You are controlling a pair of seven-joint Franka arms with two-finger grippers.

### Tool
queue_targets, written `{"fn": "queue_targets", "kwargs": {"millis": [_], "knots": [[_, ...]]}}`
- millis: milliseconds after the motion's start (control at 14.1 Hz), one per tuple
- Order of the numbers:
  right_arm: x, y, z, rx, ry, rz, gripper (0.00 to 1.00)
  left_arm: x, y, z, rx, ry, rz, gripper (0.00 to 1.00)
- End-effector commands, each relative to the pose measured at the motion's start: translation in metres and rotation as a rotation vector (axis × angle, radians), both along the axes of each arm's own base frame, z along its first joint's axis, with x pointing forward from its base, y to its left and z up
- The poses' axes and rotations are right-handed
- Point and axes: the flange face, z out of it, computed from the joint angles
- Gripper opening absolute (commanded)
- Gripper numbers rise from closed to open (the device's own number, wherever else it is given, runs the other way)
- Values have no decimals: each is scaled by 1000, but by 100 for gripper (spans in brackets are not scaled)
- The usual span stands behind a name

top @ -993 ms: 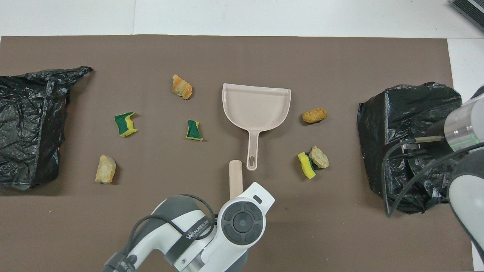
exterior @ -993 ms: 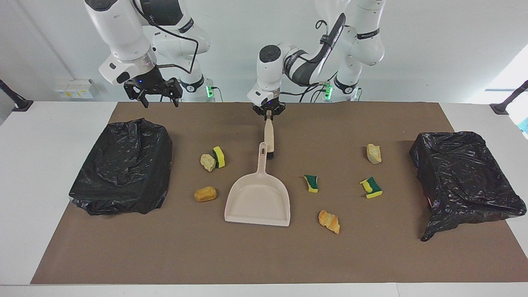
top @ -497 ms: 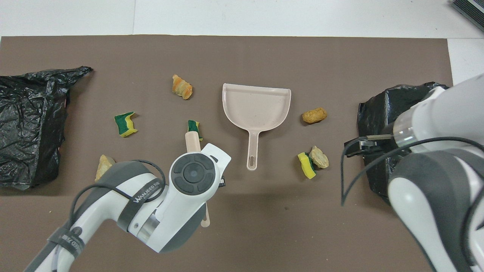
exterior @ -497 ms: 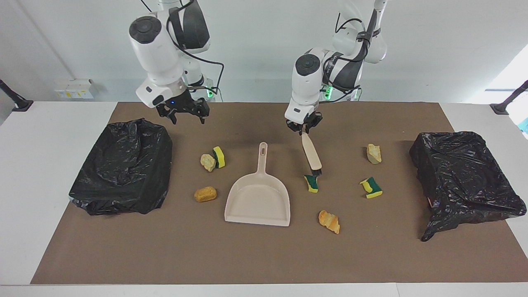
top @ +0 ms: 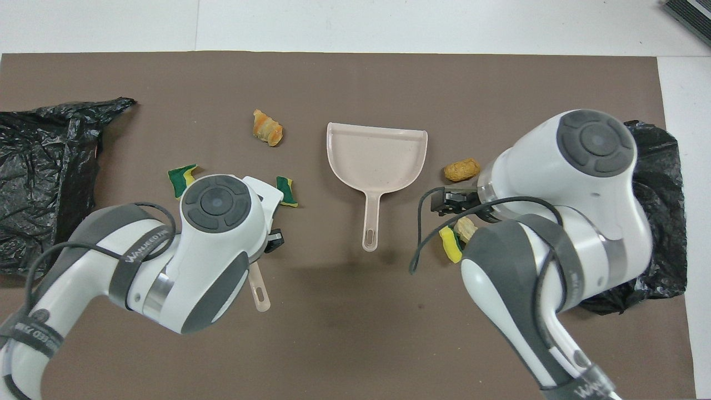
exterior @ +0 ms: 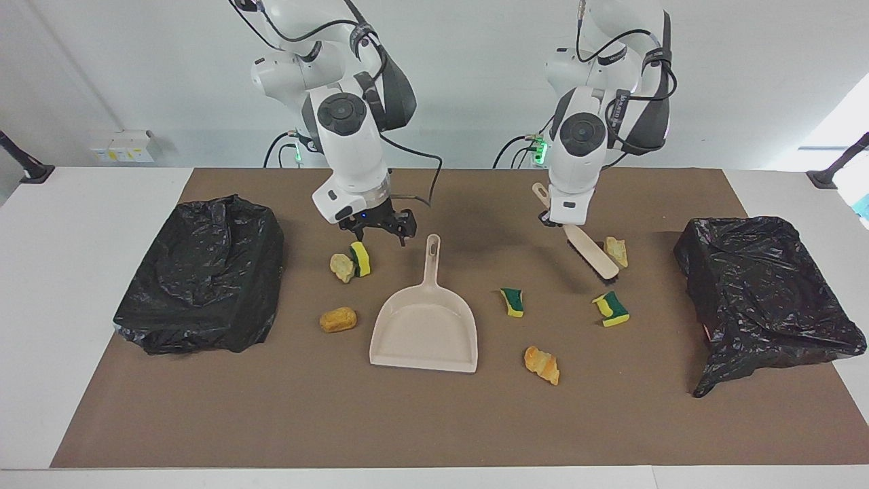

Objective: Sweep and dump trash in bin
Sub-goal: 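Lift the brush with the left gripper while the right gripper grasps the dustpan, then sweep sponge pieces with the left gripper's brush toward the dustpan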

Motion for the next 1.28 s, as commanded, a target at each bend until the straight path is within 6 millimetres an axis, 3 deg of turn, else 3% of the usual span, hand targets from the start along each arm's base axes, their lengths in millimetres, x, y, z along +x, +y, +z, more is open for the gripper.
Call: {"fn": "queue_targets", "kwargs": {"millis": [0,213,284,355,497,709,1206], "knots": [[8,29,-20,32,-6,-31,100,-7,45,-9,42,41,94,0],[9,42,-43,23,1,-41,100,-13,80,-15,45,73,56,0],[5,56,-54,17,15,-27,100,-21,95,-20,35,98,42,0],[1,68,-59,15,22,-14,100,-33,102,-25,32,112,13,0],[-4,75,-65,19,23,-6,100,-48,108,-33,37,126,-15,0],[-29,101,-86,0,56,47,100,-58,98,-54,7,75,-72,0],[-15,84,-94,13,8,38,100,-6,67,-50,-169,-15,-261,0]]}}
